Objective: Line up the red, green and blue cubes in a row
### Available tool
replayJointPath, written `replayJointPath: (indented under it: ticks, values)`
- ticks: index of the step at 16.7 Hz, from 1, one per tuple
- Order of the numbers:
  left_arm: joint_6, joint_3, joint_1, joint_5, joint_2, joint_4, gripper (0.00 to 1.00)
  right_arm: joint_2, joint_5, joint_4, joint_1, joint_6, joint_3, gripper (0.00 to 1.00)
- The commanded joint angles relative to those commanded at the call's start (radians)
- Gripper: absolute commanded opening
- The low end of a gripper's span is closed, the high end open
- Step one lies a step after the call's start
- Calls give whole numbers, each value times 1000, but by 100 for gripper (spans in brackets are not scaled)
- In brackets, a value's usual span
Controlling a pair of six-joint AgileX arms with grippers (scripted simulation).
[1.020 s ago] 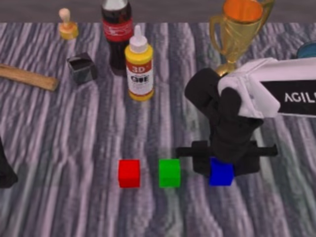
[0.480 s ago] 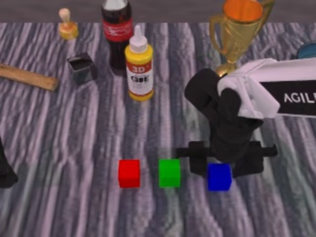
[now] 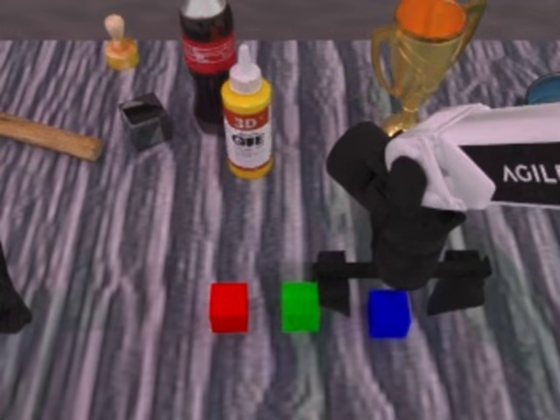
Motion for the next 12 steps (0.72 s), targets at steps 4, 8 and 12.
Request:
replayJointPath:
  ticks: [4, 8, 12]
  values:
    - [0, 0, 0, 0, 0, 0, 100, -2, 0, -4, -1, 0, 3, 100]
    - [0, 0, 0, 0, 0, 0, 100, -39, 0, -110, 3, 1, 70, 100]
    - [0, 0, 0, 0, 0, 0, 100, -92, -1, -243, 7, -1, 147, 100]
